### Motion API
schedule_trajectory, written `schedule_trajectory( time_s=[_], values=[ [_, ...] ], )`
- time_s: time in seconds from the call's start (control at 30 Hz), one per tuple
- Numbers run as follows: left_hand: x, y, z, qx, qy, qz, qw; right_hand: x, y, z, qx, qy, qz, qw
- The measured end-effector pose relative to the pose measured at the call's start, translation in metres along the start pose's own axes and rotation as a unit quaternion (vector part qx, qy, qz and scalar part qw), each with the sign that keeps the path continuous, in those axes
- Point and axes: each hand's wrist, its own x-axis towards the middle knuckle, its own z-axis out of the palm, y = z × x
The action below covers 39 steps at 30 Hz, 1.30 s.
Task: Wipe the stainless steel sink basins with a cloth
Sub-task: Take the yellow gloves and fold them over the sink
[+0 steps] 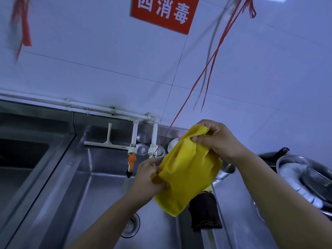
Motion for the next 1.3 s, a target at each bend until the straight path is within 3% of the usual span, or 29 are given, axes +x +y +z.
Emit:
schedule_trajectory(
  time_s=[0.1, 0.23, 0.43, 0.6, 0.7, 0.83, 0.97, 1.07, 1.17, 1.3],
  values=[
    [0.010, 0.000, -0.007, -0.058, -0.014, -0.014, 0.998, 0.009, 0.003, -0.002, 0.005, 0.038, 0.004, 0.999],
    [0.020, -0.006, -0.032, -0.020, 0.006, -0.003, 1.000, 0.020, 0.013, -0.003, 0.049, 0.097, 0.019, 0.994],
    [0.098, 0.001, -0.106, 0.174, 0.028, -0.003, 0.984, 0.038, 0.053, 0.020, 0.061, 0.278, 0.107, 0.953],
    [0.179, 0.008, -0.102, 0.344, 0.048, 0.097, 0.933, 0.039, 0.090, 0.037, 0.110, 0.401, 0.154, 0.897],
    [0.214, 0.009, -0.077, 0.382, 0.048, 0.165, 0.908, 0.033, 0.115, 0.041, 0.119, 0.446, 0.188, 0.867],
    [0.235, 0.000, -0.046, 0.322, 0.009, 0.163, 0.932, 0.025, 0.140, 0.045, 0.112, 0.457, 0.213, 0.856],
    [0.243, -0.011, -0.033, 0.202, -0.106, 0.108, 0.968, 0.022, 0.156, 0.049, 0.077, 0.458, 0.241, 0.852],
    [0.243, -0.016, -0.029, 0.069, -0.140, 0.055, 0.986, 0.020, 0.163, 0.053, 0.087, 0.467, 0.242, 0.846],
    [0.240, -0.018, -0.028, -0.037, -0.162, 0.029, 0.986, 0.019, 0.170, 0.056, 0.099, 0.469, 0.244, 0.843],
    [0.235, -0.026, -0.026, -0.084, -0.192, -0.008, 0.978, 0.022, 0.178, 0.063, 0.093, 0.459, 0.256, 0.846]
  ],
)
